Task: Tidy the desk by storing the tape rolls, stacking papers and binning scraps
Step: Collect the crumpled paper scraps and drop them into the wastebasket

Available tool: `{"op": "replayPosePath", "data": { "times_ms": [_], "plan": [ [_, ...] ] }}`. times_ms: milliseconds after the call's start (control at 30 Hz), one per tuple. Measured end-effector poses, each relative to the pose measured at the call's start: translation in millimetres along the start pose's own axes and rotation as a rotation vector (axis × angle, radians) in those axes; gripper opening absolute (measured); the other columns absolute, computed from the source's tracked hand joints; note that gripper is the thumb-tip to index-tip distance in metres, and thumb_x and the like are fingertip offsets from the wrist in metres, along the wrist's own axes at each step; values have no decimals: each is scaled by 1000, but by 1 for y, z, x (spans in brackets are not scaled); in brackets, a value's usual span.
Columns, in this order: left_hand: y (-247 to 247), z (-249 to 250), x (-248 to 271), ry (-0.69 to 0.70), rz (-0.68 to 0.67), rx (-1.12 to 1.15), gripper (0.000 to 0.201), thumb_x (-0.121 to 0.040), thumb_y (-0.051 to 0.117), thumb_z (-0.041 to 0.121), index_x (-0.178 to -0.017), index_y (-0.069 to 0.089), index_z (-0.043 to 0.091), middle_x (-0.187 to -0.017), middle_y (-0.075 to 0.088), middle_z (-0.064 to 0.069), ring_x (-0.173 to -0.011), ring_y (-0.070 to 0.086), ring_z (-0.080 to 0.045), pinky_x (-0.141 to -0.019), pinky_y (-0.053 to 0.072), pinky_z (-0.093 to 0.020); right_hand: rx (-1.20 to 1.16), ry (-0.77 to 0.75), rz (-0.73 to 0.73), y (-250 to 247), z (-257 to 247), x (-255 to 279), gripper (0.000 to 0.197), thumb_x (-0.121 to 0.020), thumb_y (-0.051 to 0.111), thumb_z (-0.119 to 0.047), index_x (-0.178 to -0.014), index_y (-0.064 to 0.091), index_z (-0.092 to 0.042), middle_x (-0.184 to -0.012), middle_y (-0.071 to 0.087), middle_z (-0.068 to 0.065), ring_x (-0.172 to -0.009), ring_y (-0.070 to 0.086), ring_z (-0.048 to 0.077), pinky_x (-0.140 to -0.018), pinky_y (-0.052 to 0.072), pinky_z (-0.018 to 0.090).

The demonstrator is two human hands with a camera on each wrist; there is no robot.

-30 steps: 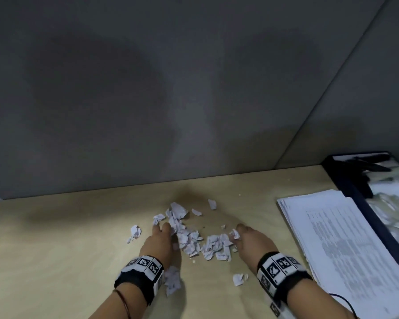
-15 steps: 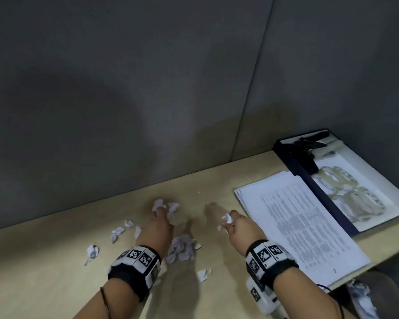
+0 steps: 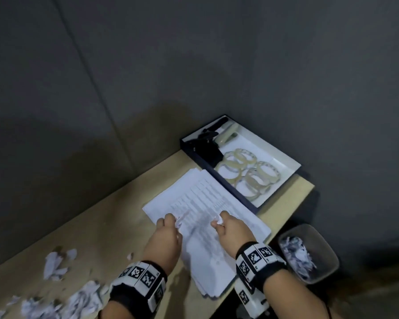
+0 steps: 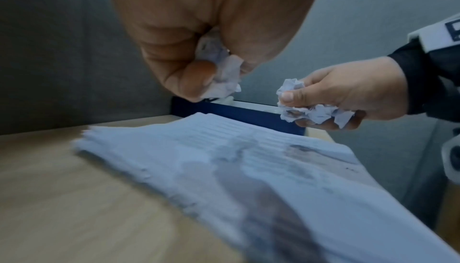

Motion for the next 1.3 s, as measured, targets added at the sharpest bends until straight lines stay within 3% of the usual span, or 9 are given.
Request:
{"op": "replayPosePath", "data": {
  "times_ms": [67,200,367,500,633,733,833,1067,1300],
  "plan": [
    [16,34,-9,40,-19,-2,11,-93,41,14,-102,37,16,-104,47,-6,-82,57,-30,-72,47,-37,-13,46,14,-15,28,2,30,-99,38,-38,-113,46,-13,-81,53,0,-80,55,22,-62,37,29],
    [50,104,-23,165,-71,22,7,-95,39,17,-101,38,15,-102,46,-4,-78,56,-29,-71,48,-41,-83,134,64,-43,82,6,34,-99,41,-38,-121,45,-12,-113,62,10,-105,59,30,-77,44,32],
    [101,184,-39,288,-166,36,9,-94,41,15,-101,37,18,-105,44,-3,-78,56,-26,-72,48,-39,-144,242,154,-74,159,13,28,-98,42,-36,-112,46,-13,-106,64,14,-97,60,33,-72,43,34],
    [142,234,-51,364,-235,-5,16,-94,41,15,-110,41,12,-113,45,-5,-94,56,-28,-76,45,-37,-184,429,200,-95,232,15,31,-99,39,-35,-120,46,-14,-113,63,14,-108,58,33,-80,44,35],
    [181,272,-65,399,-324,-40,14,-92,43,18,-105,39,15,-111,46,-7,-93,57,-32,-78,46,-39,-180,639,152,-96,318,6,39,-99,35,-43,-126,44,-17,-114,63,16,-107,58,34,-84,45,36],
    [206,290,-71,430,-377,-71,15,-93,42,19,-107,38,16,-113,45,-4,-94,58,-28,-76,43,-33,-135,694,79,-88,366,-8,45,-99,32,-43,-134,39,-14,-119,62,16,-110,57,32,-87,44,36],
    [229,299,-76,444,-408,-87,17,-94,42,20,-110,38,18,-116,44,-2,-93,59,-28,-76,45,-34,-130,692,-33,-79,397,-20,55,-100,35,-40,-145,26,-10,-139,48,15,-127,47,29,-102,37,34],
    [277,303,-80,446,-490,-101,16,-93,43,18,-96,29,26,-114,44,-2,-91,58,-25,-71,41,-28,-230,736,-49,-64,451,-28,80,-85,62,-45,-146,18,-18,-145,31,14,-127,44,34,-102,41,38],
    [322,316,-80,430,-574,-214,19,-91,46,23,-108,38,19,-117,44,-2,-99,59,-26,-78,48,-35,-286,772,90,-67,470,1,58,-89,57,-32,-139,29,-22,-143,36,10,-126,46,30,-101,41,34]
  ]
}}
Point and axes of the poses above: each hand's wrist, its own x-axis away from the middle knuckle, its own y-axis out of the palm, z = x × y, the point moved 7 cm from there along -x, towards the middle knuckle
